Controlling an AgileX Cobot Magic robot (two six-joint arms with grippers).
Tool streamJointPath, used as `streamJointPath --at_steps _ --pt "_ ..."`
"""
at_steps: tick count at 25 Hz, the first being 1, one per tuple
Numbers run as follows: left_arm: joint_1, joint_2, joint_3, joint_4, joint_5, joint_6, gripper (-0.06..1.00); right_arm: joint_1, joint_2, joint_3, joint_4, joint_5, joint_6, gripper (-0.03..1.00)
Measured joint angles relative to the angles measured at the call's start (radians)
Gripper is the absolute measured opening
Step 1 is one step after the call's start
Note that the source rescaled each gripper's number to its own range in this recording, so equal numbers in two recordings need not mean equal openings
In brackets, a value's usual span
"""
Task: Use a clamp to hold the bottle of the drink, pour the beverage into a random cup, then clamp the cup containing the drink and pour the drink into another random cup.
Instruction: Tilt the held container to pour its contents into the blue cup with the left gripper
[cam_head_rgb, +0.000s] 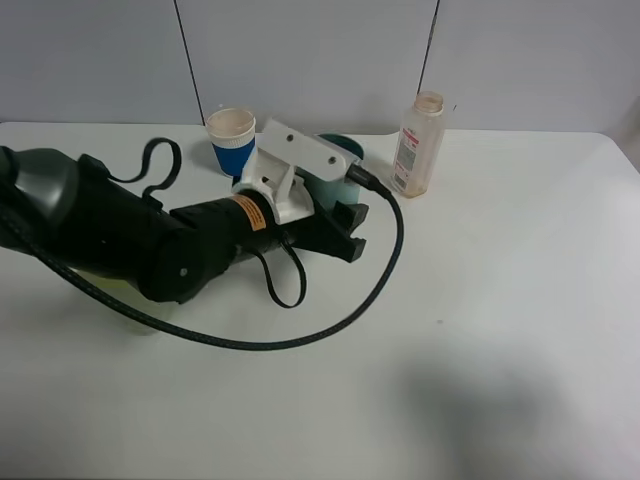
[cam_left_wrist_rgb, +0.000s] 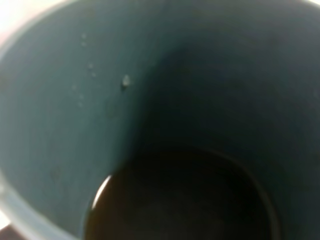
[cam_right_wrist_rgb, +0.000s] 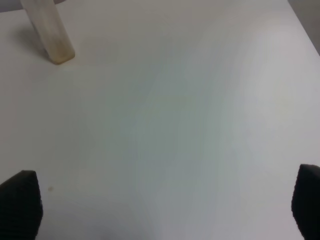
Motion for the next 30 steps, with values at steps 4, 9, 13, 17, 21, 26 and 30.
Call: streamJointPath --at_steps 4,9,13,17,21,26,30 --pt "0.108 -0.087 0.001 0.129 0.096 0.003 0.0 0.0 0.0 0.0 0.0 0.0 0.0 1.0" --pt "0.201 -0.136 0.001 0.22 0.154 -0.017 0.0 0.0 0.0 0.0 0.0 0.0 0.0 1.0" --pt "0.282 -0.157 0.001 0.293 0.18 -0.064 0.0 0.0 0.0 0.0 0.0 0.0 0.0 1.0" --pt "0.339 -0.164 0.001 0.339 0.19 -0.09 0.0 0.0 0.0 0.0 0.0 0.0 0.0 1.0" --pt "0.434 -0.169 0.001 0.403 0.196 -0.11 0.0 0.0 0.0 0.0 0.0 0.0 0.0 1.0" --pt "0.506 -0.169 0.001 0.449 0.197 -0.111 0.0 0.0 0.0 0.0 0.0 0.0 0.0 1.0" --pt "0.601 -0.169 0.001 0.485 0.199 -0.111 0.0 0.0 0.0 0.0 0.0 0.0 0.0 1.0"
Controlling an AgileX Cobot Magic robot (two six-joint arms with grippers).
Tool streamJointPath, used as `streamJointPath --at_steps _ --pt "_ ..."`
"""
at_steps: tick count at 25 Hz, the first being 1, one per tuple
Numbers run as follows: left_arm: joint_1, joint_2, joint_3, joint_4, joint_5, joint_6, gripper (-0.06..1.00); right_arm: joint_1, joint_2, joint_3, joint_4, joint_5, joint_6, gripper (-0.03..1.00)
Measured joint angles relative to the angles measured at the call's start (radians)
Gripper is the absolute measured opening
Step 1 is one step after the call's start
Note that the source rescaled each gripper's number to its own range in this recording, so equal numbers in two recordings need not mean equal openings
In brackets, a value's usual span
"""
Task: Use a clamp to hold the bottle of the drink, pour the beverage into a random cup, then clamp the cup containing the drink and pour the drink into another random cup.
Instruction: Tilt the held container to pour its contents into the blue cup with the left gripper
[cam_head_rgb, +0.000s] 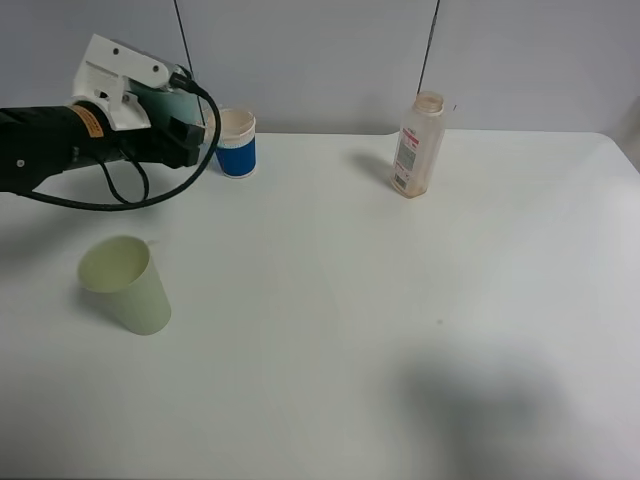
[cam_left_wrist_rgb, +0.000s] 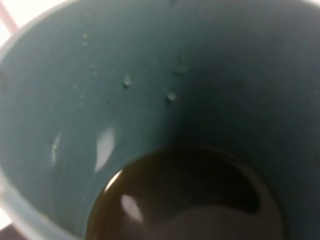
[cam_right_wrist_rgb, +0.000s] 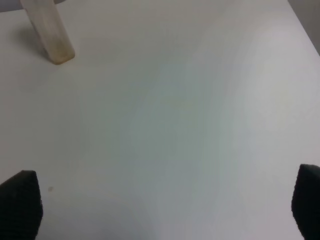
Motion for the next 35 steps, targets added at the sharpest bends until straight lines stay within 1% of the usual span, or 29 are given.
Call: streamJointPath --at_steps 3,7,13,16,18,21,25,30,32,35 --pt "0.063 0.004 -0.015 0.005 0.022 0.0 0.0 0.0 0.0 0.0 0.0 0.0 0.0 1.0" --pt "0.106 0.033 -0.084 0.037 0.085 0.001 0.0 0.0 0.0 0.0 0.0 0.0 0.0 1.0" --pt "0.109 0.106 -0.202 0.059 0.165 0.022 0.0 0.0 0.0 0.0 0.0 0.0 0.0 1.0" --pt "0.109 0.122 -0.226 0.066 0.177 0.031 0.0 0.0 0.0 0.0 0.0 0.0 0.0 1.0" --pt "0.109 0.152 -0.272 0.083 0.211 0.04 0.0 0.0 0.0 0.0 0.0 0.0 0.0 1.0" --pt "0.11 0.183 -0.319 0.088 0.248 0.053 0.0 0.0 0.0 0.0 0.0 0.0 0.0 1.0" --pt "0.121 0.208 -0.352 0.101 0.263 0.066 0.0 0.0 0.0 0.0 0.0 0.0 0.0 1.0" --pt "0.138 0.217 -0.361 0.112 0.278 0.095 0.0 0.0 0.0 0.0 0.0 0.0 0.0 1.0" --pt "0.16 0.218 -0.361 0.115 0.281 0.121 0.0 0.0 0.0 0.0 0.0 0.0 0.0 1.0" --pt "0.172 0.218 -0.366 0.115 0.295 0.149 0.0 0.0 0.0 0.0 0.0 0.0 0.0 1.0"
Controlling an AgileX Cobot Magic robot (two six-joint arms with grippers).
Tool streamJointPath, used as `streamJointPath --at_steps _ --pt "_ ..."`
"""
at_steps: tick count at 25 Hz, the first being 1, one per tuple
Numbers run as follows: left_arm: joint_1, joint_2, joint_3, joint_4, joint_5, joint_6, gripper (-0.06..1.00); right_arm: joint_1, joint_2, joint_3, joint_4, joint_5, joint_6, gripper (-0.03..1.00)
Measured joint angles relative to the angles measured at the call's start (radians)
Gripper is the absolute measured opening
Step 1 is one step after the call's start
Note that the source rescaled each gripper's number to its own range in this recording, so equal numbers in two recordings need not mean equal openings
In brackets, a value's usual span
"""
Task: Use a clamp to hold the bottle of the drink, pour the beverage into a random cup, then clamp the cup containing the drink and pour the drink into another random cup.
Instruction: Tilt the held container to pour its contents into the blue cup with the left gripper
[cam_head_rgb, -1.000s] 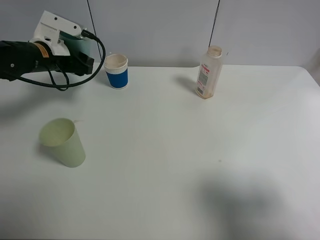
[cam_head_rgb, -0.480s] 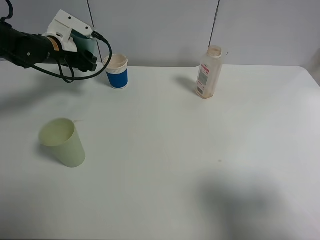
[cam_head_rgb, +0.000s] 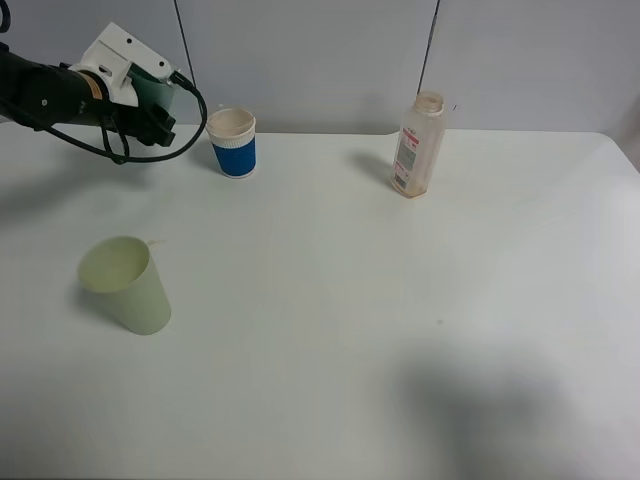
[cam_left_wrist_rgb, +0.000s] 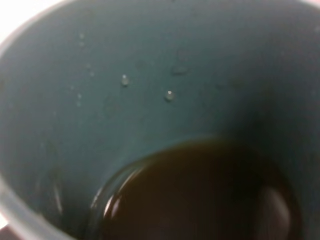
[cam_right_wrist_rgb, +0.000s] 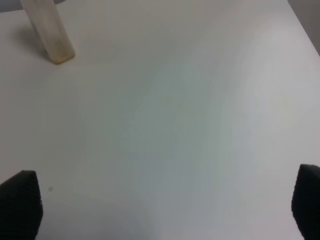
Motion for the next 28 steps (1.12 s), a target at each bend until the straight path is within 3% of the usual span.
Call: streamJointPath --at_steps 8,15,28 --pt "0.005 0.042 -0.122 0.034 0.114 0.025 0.0 0.0 0.0 0.0 0.0 0.0 0.0 1.0" --pt "0.001 0.043 -0.133 0.076 0.129 0.029 0.0 0.0 0.0 0.0 0.0 0.0 0.0 1.0" --pt "-0.053 0.048 -0.148 0.083 0.135 0.113 0.0 0.0 0.0 0.0 0.0 0.0 0.0 1.0"
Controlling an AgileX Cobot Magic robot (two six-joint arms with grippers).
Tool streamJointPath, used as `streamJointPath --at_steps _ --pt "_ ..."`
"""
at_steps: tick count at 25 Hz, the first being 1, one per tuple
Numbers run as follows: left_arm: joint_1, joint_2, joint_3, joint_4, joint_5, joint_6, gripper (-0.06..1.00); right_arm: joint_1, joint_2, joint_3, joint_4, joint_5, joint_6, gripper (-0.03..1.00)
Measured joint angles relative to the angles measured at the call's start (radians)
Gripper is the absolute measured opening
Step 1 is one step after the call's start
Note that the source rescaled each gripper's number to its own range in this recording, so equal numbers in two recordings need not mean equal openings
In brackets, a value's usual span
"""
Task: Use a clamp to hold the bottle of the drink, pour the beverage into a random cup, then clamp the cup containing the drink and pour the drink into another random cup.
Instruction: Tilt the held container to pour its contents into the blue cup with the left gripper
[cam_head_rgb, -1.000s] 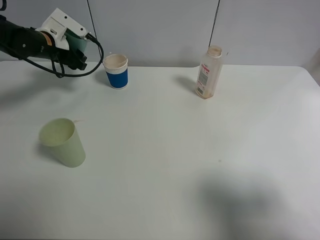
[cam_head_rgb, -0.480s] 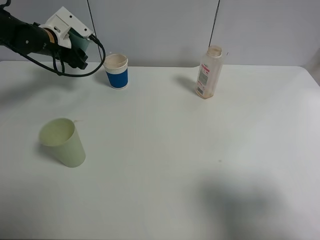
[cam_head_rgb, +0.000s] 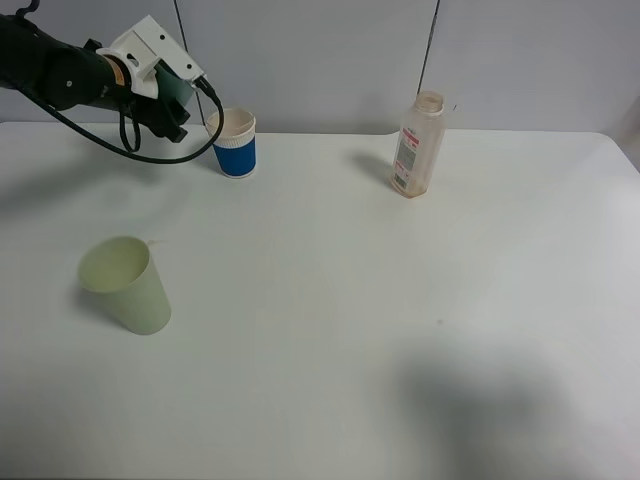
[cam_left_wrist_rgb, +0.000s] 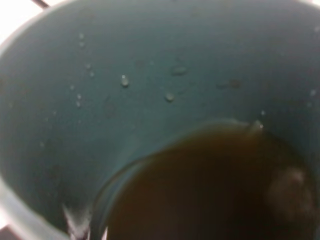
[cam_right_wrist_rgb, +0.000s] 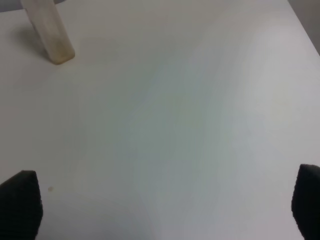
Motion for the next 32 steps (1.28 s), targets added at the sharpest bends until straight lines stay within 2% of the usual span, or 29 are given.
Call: streamJointPath --at_steps 4,8,23,32 --pt "-0.001 0.025 -0.046 0.002 0.019 0.001 0.0 0.0 0.0 0.0 0.0 0.0 0.0 1.0" --pt "-0.015 0.063 -0.101 0.017 0.082 0.003 0.0 0.0 0.0 0.0 0.0 0.0 0.0 1.0" --pt "-0.023 0.066 -0.104 0.104 0.084 0.008 0.0 0.0 0.0 0.0 0.0 0.0 0.0 1.0" --pt "-0.023 0.066 -0.104 0.147 0.109 0.081 0.0 0.0 0.0 0.0 0.0 0.0 0.0 1.0"
